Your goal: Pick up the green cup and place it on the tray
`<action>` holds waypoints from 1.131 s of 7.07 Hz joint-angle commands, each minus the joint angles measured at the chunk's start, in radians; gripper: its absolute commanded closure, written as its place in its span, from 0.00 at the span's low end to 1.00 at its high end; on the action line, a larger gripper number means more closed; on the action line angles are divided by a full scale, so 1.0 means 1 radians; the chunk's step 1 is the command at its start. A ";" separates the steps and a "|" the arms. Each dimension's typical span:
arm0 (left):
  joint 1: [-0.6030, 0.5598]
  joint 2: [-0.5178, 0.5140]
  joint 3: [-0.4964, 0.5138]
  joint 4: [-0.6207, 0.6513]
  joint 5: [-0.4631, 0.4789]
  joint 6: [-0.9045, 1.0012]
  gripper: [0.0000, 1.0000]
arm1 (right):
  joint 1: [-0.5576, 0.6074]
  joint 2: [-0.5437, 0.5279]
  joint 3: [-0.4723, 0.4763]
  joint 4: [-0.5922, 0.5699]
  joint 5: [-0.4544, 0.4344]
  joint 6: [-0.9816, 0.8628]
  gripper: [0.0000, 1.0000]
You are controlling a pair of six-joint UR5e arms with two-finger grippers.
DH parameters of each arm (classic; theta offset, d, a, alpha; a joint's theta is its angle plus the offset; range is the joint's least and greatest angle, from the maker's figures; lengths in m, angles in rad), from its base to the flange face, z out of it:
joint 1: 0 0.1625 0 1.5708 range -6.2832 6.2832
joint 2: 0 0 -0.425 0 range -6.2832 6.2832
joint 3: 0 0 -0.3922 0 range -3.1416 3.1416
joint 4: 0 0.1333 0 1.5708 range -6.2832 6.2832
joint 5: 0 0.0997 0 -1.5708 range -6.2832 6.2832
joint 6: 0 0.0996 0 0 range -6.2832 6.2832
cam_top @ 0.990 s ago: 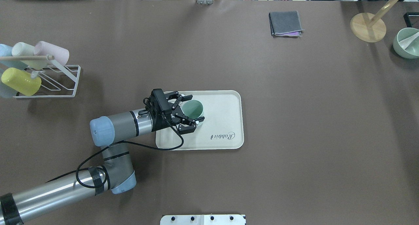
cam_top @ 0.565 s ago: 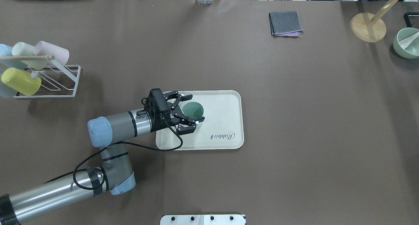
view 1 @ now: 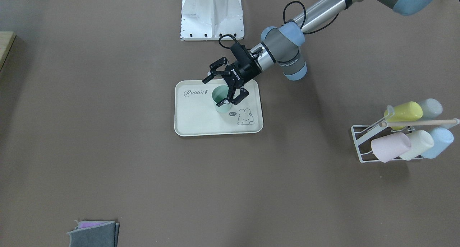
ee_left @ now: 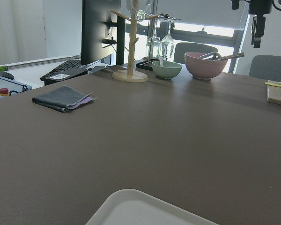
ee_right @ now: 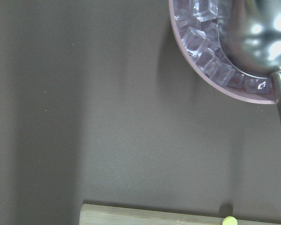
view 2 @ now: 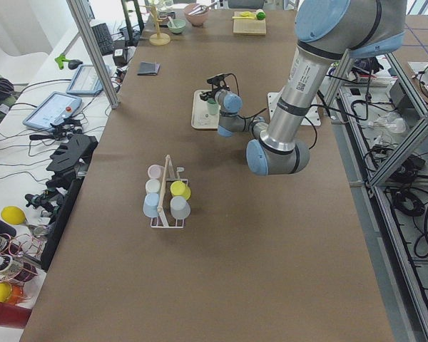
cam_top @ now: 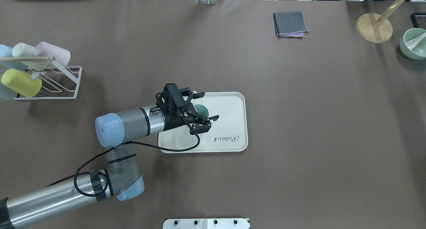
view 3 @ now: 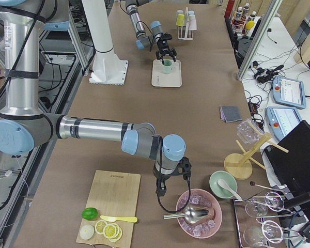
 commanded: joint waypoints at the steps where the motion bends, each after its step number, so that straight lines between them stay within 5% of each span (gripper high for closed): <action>1: -0.045 -0.001 -0.178 0.396 0.000 0.035 0.01 | 0.000 -0.002 -0.001 0.000 0.000 0.000 0.00; 4: -0.118 -0.003 -0.397 0.956 0.003 0.193 0.01 | 0.000 -0.002 -0.001 -0.002 0.000 0.000 0.00; 5: -0.138 -0.006 -0.444 1.125 0.043 0.193 0.01 | 0.000 -0.002 -0.003 -0.002 0.000 0.000 0.00; 6: -0.139 -0.006 -0.484 1.303 0.192 0.193 0.01 | 0.000 -0.002 -0.003 -0.002 0.000 0.000 0.00; 8: -0.141 -0.003 -0.505 1.509 0.247 0.186 0.01 | 0.000 -0.002 -0.003 -0.002 0.000 0.000 0.00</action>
